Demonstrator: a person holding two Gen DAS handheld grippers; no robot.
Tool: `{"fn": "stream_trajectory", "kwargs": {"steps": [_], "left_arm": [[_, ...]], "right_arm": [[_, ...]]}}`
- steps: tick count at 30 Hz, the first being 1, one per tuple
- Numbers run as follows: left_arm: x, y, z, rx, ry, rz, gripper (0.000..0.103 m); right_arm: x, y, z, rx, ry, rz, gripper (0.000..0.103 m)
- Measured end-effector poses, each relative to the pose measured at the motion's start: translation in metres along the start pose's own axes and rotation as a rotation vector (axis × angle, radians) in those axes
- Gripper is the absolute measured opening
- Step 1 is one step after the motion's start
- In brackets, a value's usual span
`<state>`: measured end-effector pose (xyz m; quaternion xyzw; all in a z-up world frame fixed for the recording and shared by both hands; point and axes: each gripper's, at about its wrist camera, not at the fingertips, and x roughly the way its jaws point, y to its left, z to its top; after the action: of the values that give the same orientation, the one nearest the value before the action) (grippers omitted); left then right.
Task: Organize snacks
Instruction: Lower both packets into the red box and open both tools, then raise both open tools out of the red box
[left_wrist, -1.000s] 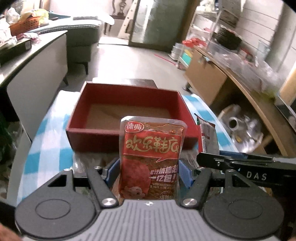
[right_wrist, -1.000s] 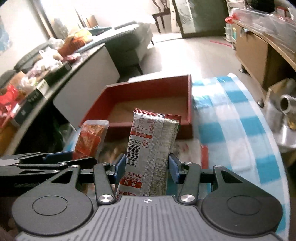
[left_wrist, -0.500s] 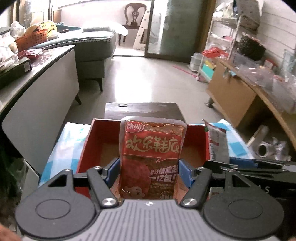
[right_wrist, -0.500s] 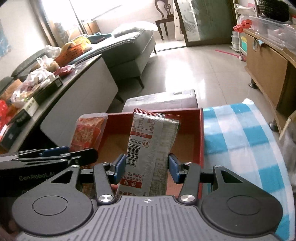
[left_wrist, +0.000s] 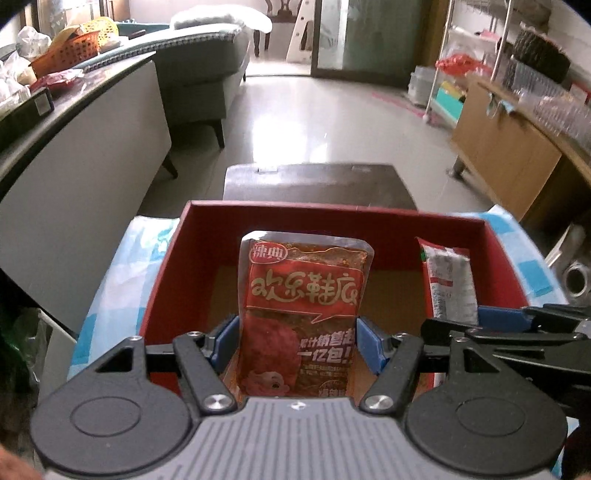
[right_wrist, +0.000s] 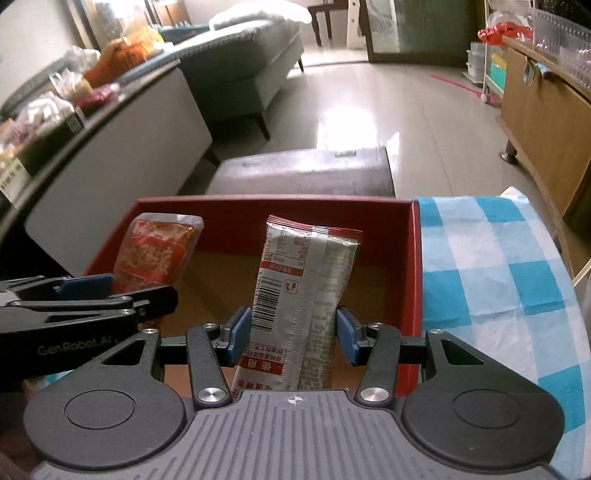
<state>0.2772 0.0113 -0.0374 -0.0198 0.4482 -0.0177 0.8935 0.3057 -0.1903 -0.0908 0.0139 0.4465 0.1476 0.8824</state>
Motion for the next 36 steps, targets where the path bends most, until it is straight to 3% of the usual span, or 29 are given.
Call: {"fn": "stream_trajectory", "kwargs": {"steps": [11, 23, 28, 36], "left_arm": [[0.003, -0.001, -0.003, 0.015, 0.009, 0.041, 0.067], [-0.013, 0.008, -0.001, -0.006, -0.008, 0.024, 0.070], [-0.029, 0.013, -0.004, -0.012, -0.029, 0.019, 0.071], [-0.056, 0.019, -0.015, -0.019, -0.059, 0.009, 0.072]], "right_arm": [[0.000, 0.008, 0.001, -0.062, 0.006, -0.076, 0.063], [-0.008, 0.013, 0.001, -0.075, 0.003, -0.077, 0.072], [-0.023, 0.014, 0.004, -0.076, -0.037, -0.073, 0.080], [-0.050, 0.025, -0.004, -0.098, -0.076, -0.053, 0.085]]}}
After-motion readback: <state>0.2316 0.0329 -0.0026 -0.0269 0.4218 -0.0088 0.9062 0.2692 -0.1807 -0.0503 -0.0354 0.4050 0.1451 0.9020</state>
